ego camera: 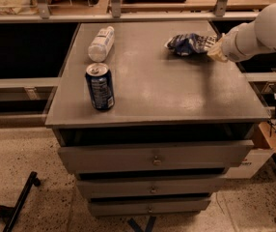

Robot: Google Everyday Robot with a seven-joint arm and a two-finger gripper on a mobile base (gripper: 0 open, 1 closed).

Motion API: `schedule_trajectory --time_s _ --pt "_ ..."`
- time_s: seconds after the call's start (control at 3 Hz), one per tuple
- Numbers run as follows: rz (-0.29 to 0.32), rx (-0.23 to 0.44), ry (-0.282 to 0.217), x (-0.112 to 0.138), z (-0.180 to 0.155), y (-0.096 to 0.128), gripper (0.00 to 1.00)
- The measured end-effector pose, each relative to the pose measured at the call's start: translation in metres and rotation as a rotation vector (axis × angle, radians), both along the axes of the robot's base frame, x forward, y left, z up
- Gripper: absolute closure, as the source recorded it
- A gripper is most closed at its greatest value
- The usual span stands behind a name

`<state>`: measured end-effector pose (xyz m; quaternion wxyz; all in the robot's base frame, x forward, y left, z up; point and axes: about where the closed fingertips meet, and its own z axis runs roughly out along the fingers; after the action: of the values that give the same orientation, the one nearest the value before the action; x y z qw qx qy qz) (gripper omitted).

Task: Move blue chip bag near pepsi can

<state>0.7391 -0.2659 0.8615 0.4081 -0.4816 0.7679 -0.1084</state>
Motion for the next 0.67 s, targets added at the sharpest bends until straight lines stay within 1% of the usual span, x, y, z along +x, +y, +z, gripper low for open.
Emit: schedule_trajectory --time_s 0.33,0.67 --pt "0.032 0.012 0.002 -0.004 0.008 0.01 1.0" --pt "0.093 0.029 0.025 -0.021 0.014 0.026 1.0"
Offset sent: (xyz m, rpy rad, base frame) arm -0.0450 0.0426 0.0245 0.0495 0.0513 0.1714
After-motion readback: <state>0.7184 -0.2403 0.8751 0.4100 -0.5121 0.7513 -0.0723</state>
